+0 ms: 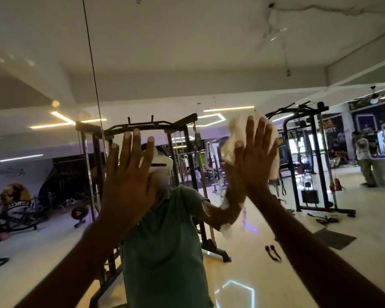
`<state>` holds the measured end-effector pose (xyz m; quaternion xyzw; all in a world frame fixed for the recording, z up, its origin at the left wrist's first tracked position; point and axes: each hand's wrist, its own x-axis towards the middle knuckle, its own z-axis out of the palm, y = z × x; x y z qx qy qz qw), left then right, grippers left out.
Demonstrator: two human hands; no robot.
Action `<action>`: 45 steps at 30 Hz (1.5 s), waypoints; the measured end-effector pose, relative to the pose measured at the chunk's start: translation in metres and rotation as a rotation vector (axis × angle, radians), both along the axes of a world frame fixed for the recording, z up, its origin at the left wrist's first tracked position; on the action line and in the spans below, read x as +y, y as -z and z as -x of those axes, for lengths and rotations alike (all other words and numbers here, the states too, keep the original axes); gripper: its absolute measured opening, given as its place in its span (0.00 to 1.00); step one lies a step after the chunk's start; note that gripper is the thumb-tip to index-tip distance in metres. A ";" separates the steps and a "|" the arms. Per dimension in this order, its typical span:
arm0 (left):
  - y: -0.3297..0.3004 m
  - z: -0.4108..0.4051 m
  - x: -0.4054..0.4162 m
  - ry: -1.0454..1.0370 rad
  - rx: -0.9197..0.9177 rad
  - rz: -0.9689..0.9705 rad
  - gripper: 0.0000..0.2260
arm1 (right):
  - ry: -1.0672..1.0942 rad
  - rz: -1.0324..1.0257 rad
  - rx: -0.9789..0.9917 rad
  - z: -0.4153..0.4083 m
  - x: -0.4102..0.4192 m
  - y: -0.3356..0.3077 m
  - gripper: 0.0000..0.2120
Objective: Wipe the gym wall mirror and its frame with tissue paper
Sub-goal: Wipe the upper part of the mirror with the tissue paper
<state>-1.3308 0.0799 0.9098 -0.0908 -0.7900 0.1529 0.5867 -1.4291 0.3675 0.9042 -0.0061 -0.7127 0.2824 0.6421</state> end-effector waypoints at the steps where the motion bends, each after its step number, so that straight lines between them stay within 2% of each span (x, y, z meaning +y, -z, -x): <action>1: 0.003 0.001 0.004 0.006 -0.004 -0.014 0.34 | 0.022 0.038 0.010 -0.006 -0.022 0.006 0.33; 2: 0.004 0.002 0.005 0.005 -0.003 -0.021 0.34 | 0.018 -0.026 0.005 -0.015 -0.051 0.023 0.32; 4: 0.004 0.003 0.002 0.004 0.001 -0.004 0.34 | -0.064 -0.381 -0.012 -0.037 -0.103 0.080 0.31; 6: 0.003 0.002 -0.004 -0.003 -0.014 0.015 0.34 | -0.140 -0.668 0.017 -0.048 -0.108 0.121 0.31; 8: 0.001 0.001 -0.008 -0.023 -0.022 0.022 0.35 | -0.091 -0.716 0.056 -0.032 -0.069 0.119 0.32; 10: 0.001 0.002 -0.011 -0.015 -0.021 0.039 0.35 | 0.051 -0.533 0.028 -0.005 -0.020 0.099 0.37; 12: 0.002 0.001 -0.012 -0.001 -0.013 0.033 0.36 | 0.047 -0.150 -0.001 0.015 0.025 0.075 0.34; 14: 0.006 0.001 -0.004 0.006 -0.003 -0.022 0.35 | 0.007 0.221 -0.015 0.016 0.031 0.057 0.31; 15: 0.009 0.002 0.004 0.015 0.000 -0.054 0.34 | 0.011 0.294 -0.019 0.011 0.014 0.054 0.32; 16: 0.013 0.004 0.013 0.029 -0.001 -0.062 0.34 | 0.031 0.256 -0.020 0.004 -0.009 0.060 0.32; 17: 0.019 0.008 0.023 0.042 -0.004 -0.038 0.33 | 0.016 0.114 -0.020 -0.010 -0.038 0.071 0.32; 19: 0.031 0.015 0.039 0.046 -0.005 0.026 0.32 | -0.071 -0.292 -0.038 -0.034 -0.084 0.114 0.31; 21: 0.036 0.018 0.041 0.041 -0.005 0.032 0.32 | -0.145 -0.564 -0.017 -0.040 -0.081 0.141 0.30; 23: 0.034 0.018 0.034 0.045 -0.013 0.036 0.32 | -0.093 -0.635 0.026 -0.024 -0.040 0.132 0.30; 25: 0.032 0.017 0.027 0.031 -0.017 0.061 0.31 | 0.040 -0.497 0.017 0.000 0.008 0.107 0.33; 27: 0.033 0.016 0.025 0.027 -0.014 0.075 0.31 | 0.043 -0.185 0.001 0.018 0.047 0.080 0.32; 29: 0.034 0.016 0.030 0.028 -0.008 0.066 0.31 | 0.012 0.154 -0.020 0.019 0.041 0.059 0.33; 30: 0.035 0.016 0.032 0.030 -0.006 0.056 0.30 | 0.031 0.225 -0.022 0.012 0.021 0.058 0.33; 31: 0.035 0.016 0.033 0.031 -0.003 0.050 0.30 | 0.057 0.188 -0.015 0.003 -0.006 0.065 0.32; 32: 0.035 0.016 0.034 0.030 -0.001 0.049 0.30 | 0.050 0.037 -0.032 -0.011 -0.036 0.081 0.31; 34: 0.035 0.016 0.033 0.016 -0.007 0.063 0.31 | -0.100 -0.363 -0.049 -0.038 -0.076 0.128 0.31; 35: 0.035 0.015 0.031 0.011 -0.010 0.074 0.31 | -0.154 -0.493 -0.031 -0.041 -0.075 0.145 0.30; 37: 0.034 0.014 0.027 0.000 -0.005 0.096 0.31 | -0.143 -0.580 0.014 -0.028 -0.042 0.146 0.31; 39: 0.033 0.013 0.025 -0.010 0.001 0.112 0.31 | -0.035 -0.457 0.002 -0.006 -0.002 0.129 0.32; 42: 0.034 0.013 0.026 -0.001 0.008 0.098 0.31 | 0.008 -0.023 -0.035 0.016 0.036 0.097 0.32; 44: 0.035 0.013 0.030 -0.004 0.012 0.087 0.31 | 0.022 0.233 -0.053 0.013 0.017 0.084 0.32; 45: 0.036 0.013 0.032 -0.008 0.017 0.084 0.30 | 0.041 0.277 -0.055 0.006 -0.004 0.084 0.32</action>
